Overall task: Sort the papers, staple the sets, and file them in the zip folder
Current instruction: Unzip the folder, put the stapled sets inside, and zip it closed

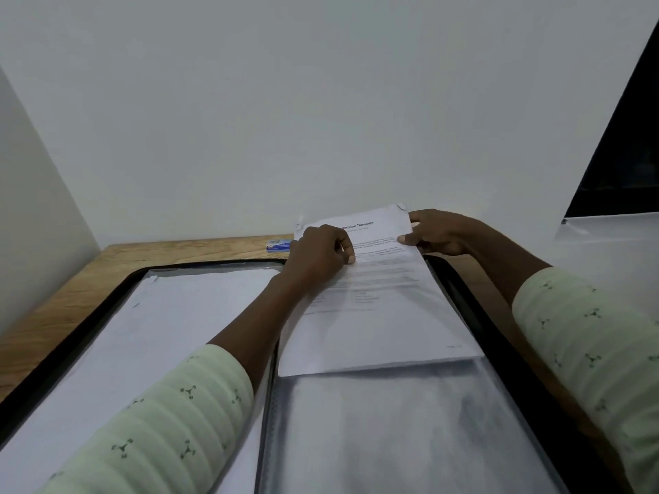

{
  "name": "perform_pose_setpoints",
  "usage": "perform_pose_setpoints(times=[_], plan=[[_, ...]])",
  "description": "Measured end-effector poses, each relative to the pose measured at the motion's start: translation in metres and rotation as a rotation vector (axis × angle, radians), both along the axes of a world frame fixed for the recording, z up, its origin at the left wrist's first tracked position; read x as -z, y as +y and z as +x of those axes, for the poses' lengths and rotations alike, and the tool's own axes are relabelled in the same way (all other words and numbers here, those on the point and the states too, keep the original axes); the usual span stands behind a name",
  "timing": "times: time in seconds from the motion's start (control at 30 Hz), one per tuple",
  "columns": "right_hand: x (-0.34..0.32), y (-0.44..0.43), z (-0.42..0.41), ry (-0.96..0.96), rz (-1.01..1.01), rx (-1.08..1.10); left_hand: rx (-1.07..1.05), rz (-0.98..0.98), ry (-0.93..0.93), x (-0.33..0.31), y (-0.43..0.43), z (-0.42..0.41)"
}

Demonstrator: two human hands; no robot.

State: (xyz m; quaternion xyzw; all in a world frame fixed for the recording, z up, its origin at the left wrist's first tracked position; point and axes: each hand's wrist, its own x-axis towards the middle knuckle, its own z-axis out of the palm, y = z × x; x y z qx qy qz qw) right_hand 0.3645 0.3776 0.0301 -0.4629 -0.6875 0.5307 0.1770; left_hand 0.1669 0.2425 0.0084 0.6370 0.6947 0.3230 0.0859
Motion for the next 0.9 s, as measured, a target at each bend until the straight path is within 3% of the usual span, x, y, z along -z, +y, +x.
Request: perform_pose_setpoints(times=[0.1, 0.17, 0.37, 0.43, 0.57, 0.67, 0.8, 0.9], plan=[[-0.011, -0.008, 0.006, -0.054, -0.105, -0.104, 0.006, -0.019, 0.034, 0.005, 0.003, 0.003], [-0.016, -0.008, 0.001, -0.129, -0.052, -0.13, 0.009, -0.045, 0.035, 0.007, 0.005, 0.001], [-0.002, -0.004, -0.029, -0.288, 0.507, -0.004, 0.01, -0.037, -0.012, 0.009, 0.003, 0.002], [0.006, -0.006, -0.036, -0.348, 0.594, -0.004, 0.015, -0.033, -0.022, 0.008, 0.002, 0.003], [0.012, -0.011, -0.039, -0.435, 0.619, -0.042, 0.006, -0.031, 0.002, 0.007, 0.001, 0.003], [0.009, -0.011, -0.035, -0.392, 0.626, 0.008, -0.003, -0.035, -0.003, 0.004, 0.0, 0.004], [-0.002, -0.009, -0.022, -0.349, 0.477, -0.173, -0.015, -0.047, 0.0, 0.0, 0.0, 0.005], [-0.01, -0.017, -0.016, -0.423, 0.427, -0.272, -0.022, -0.053, 0.004, 0.0, -0.001, 0.007]])
